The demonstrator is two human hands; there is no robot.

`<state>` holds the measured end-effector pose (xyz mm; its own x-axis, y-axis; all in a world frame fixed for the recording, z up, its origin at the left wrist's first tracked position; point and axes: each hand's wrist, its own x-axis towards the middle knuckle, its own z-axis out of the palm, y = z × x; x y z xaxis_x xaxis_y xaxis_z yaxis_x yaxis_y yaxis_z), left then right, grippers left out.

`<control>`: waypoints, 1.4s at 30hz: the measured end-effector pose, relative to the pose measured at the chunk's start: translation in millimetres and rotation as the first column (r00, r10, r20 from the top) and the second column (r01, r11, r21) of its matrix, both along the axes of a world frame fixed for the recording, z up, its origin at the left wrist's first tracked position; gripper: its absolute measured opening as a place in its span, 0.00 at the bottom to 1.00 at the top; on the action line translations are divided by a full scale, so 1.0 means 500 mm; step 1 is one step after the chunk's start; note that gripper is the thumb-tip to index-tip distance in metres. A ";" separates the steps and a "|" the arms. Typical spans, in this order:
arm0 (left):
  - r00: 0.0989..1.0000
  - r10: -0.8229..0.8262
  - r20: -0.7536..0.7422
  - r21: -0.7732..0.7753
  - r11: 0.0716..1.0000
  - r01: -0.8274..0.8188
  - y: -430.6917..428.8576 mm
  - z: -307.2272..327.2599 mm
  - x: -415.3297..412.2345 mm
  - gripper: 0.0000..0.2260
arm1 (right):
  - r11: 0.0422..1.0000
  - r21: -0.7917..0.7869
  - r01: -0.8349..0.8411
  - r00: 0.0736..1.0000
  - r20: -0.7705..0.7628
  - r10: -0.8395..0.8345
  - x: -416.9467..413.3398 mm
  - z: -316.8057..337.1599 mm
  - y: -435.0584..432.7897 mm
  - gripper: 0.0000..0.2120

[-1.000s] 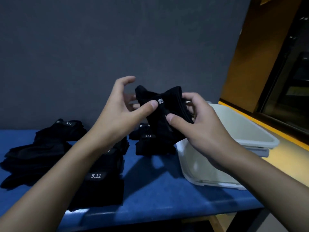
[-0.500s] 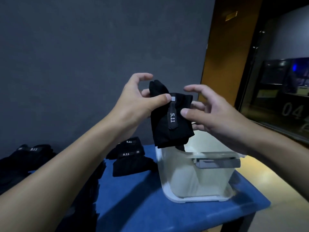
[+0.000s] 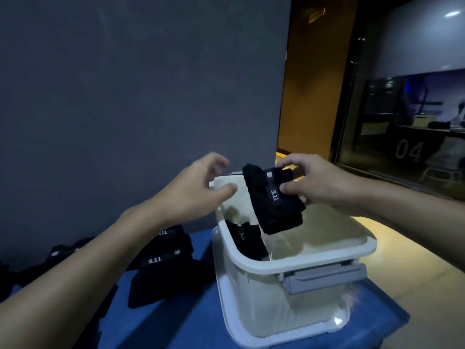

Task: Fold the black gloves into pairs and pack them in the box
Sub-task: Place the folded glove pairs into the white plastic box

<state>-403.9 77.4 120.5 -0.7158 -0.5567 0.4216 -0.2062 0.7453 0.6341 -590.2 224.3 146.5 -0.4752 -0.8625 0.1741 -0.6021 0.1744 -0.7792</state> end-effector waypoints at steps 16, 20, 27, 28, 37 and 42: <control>0.958 0.025 0.285 -0.292 0.954 0.062 -0.043 -0.028 0.018 0.19 | 0.790 0.584 0.187 0.964 -0.265 -0.032 -0.031 -0.097 -0.121 0.14; 0.964 0.025 0.265 -0.308 0.950 0.059 -0.045 -0.032 0.018 0.18 | 0.747 0.632 0.205 0.899 -0.423 0.110 -0.031 -0.119 -0.129 0.13; 0.964 0.020 0.267 -0.312 0.948 0.067 -0.045 -0.034 0.019 0.19 | 0.774 0.616 0.149 0.609 -0.673 0.419 -0.057 -0.110 -0.124 0.23; 0.964 0.019 0.267 -0.309 0.949 0.067 -0.046 -0.034 0.020 0.19 | 0.773 0.623 0.121 0.589 -0.672 0.449 -0.060 -0.104 -0.123 0.25; 0.972 -0.003 0.234 -0.259 0.964 0.065 -0.037 -0.040 0.023 0.15 | 0.680 0.710 0.183 0.403 -0.685 0.607 -0.063 -0.103 -0.116 0.30; 0.982 -0.019 0.186 -0.187 0.981 0.054 -0.033 -0.052 0.036 0.18 | 0.731 0.666 0.150 0.463 -0.701 0.543 -0.055 -0.070 -0.095 0.29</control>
<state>-386.2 61.1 94.5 -0.8087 -0.4510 0.3776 -0.2756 0.8577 0.4341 -617.7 177.0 111.8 -0.1974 -0.9604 -0.1966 -0.9331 0.1226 0.3381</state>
